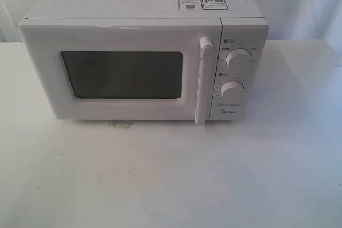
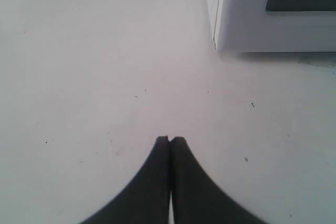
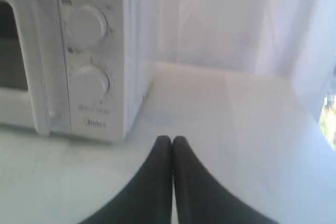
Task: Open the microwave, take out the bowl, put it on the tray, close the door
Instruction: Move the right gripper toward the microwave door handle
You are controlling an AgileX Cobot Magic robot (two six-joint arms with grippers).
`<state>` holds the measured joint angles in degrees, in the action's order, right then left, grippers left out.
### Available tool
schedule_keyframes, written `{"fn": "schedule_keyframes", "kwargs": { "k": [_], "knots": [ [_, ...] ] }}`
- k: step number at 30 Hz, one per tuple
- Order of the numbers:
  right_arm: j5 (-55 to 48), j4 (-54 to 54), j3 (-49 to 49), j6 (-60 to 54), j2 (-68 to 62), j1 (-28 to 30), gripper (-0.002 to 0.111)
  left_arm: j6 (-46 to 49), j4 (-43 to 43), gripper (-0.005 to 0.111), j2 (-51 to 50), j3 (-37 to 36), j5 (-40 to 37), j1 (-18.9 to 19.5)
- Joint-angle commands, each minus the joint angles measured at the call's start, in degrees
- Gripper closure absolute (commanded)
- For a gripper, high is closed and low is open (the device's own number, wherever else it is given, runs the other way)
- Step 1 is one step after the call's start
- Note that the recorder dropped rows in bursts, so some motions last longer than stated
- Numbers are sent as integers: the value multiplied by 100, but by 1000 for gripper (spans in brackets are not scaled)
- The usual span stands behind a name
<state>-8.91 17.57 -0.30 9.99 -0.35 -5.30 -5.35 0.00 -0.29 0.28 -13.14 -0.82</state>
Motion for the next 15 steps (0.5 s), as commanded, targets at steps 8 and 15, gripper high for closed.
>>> {"fn": "schedule_keyframes", "kwargs": {
  "k": [8, 15],
  "knots": [
    [5129, -30, -121, 958, 35, 29, 108, 18, 0, 107, 29, -28, -17, 15],
    [4503, 4550, -2343, 5794, -1815, 18, 108, 18, 0, 107, 29, -28, -17, 15]
  ]
}}
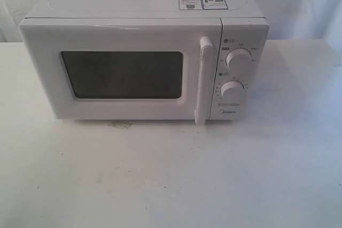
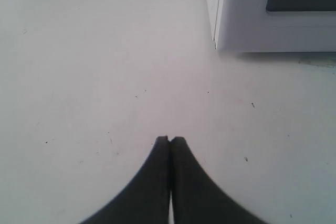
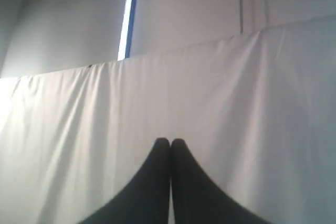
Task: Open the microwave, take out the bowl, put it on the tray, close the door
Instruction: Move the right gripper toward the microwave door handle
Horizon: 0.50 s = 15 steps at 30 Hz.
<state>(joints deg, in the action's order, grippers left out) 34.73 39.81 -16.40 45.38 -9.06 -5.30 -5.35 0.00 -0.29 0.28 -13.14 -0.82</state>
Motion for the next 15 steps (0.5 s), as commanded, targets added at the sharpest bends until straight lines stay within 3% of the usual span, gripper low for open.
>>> {"fn": "schedule_keyframes", "kwargs": {
  "k": [1, 2, 4, 6, 15],
  "knots": [
    [399, 3173, -951, 3076, -1322, 18, 108, 18, 0, 107, 29, -28, -17, 15],
    [902, 3880, -1121, 3584, -1791, 18, 108, 18, 0, 107, 29, -28, -17, 15],
    [2128, 4534, -1240, 3486, -2512, 18, 108, 18, 0, 107, 29, -28, -17, 15],
    [2723, 4681, -1240, 3054, -3032, 18, 108, 18, 0, 107, 29, -28, -17, 15],
    [2680, 4870, -1303, 1764, -4583, 18, 108, 18, 0, 107, 29, -28, -17, 15]
  ]
}}
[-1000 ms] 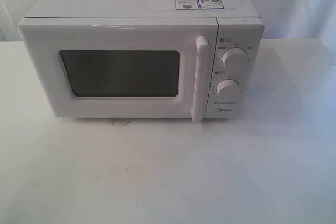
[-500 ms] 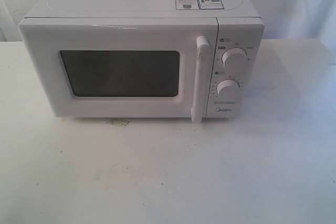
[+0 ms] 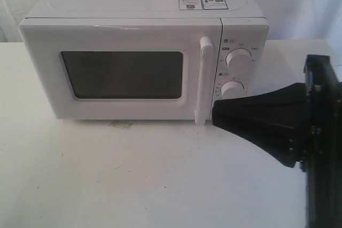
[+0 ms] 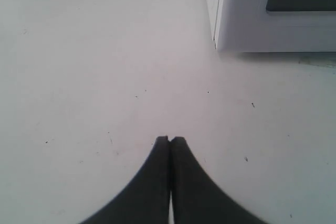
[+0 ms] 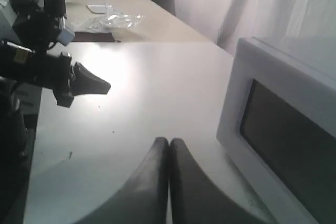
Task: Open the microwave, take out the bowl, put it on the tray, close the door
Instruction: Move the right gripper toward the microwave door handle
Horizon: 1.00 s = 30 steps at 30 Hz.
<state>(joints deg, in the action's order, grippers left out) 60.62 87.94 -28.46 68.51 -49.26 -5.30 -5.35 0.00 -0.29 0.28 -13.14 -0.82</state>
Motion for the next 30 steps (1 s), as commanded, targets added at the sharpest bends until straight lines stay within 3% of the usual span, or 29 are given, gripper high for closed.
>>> {"fn": "schedule_keyframes", "kwargs": {
  "k": [1, 7, 14, 21, 30],
  "knots": [
    [47, 58, -147, -549, -702, 18, 108, 18, 0, 107, 29, -28, -17, 15],
    [-827, -97, -546, -558, -1509, 18, 108, 18, 0, 107, 29, -28, -17, 15],
    [-715, 42, -1208, -1006, -2276, 339, 108, 18, 0, 107, 29, -28, -17, 15],
    [857, -32, -1603, -2006, -3294, 1011, 108, 18, 0, 107, 29, -28, -17, 15],
    [934, -695, -1643, -3127, -4209, 1051, 108, 18, 0, 107, 29, -28, -17, 15]
  ]
}}
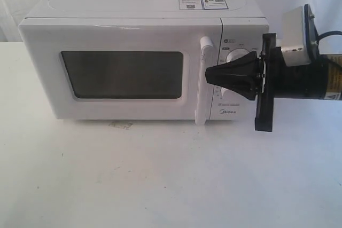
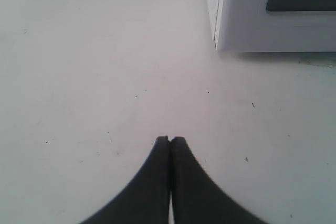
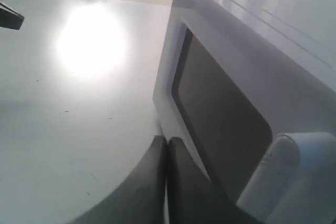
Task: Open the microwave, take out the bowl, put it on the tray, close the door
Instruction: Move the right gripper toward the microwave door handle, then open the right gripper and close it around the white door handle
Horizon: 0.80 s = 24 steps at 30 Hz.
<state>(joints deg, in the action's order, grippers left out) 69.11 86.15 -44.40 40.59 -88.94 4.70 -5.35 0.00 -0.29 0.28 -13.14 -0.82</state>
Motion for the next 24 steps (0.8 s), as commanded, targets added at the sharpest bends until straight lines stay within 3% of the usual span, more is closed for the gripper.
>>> {"fn": "schedule_keyframes", "kwargs": {
  "k": [1, 10, 13, 19, 24],
  "knots": [
    [86, -625, -49, -336, -277, 52, 108, 18, 0, 107, 29, -28, -17, 15],
    [54, -718, -49, -955, -314, 52, 105, 18, 0, 107, 29, -28, -17, 15],
    [-204, -841, -49, -941, -314, 52, 91, 18, 0, 107, 29, -28, -17, 15],
    [-558, -993, -49, -866, -324, 52, 49, 18, 0, 107, 29, -28, -17, 15],
    [-770, -1206, -49, -780, -430, 52, 47, 18, 0, 107, 29, -28, -17, 15]
  ]
}}
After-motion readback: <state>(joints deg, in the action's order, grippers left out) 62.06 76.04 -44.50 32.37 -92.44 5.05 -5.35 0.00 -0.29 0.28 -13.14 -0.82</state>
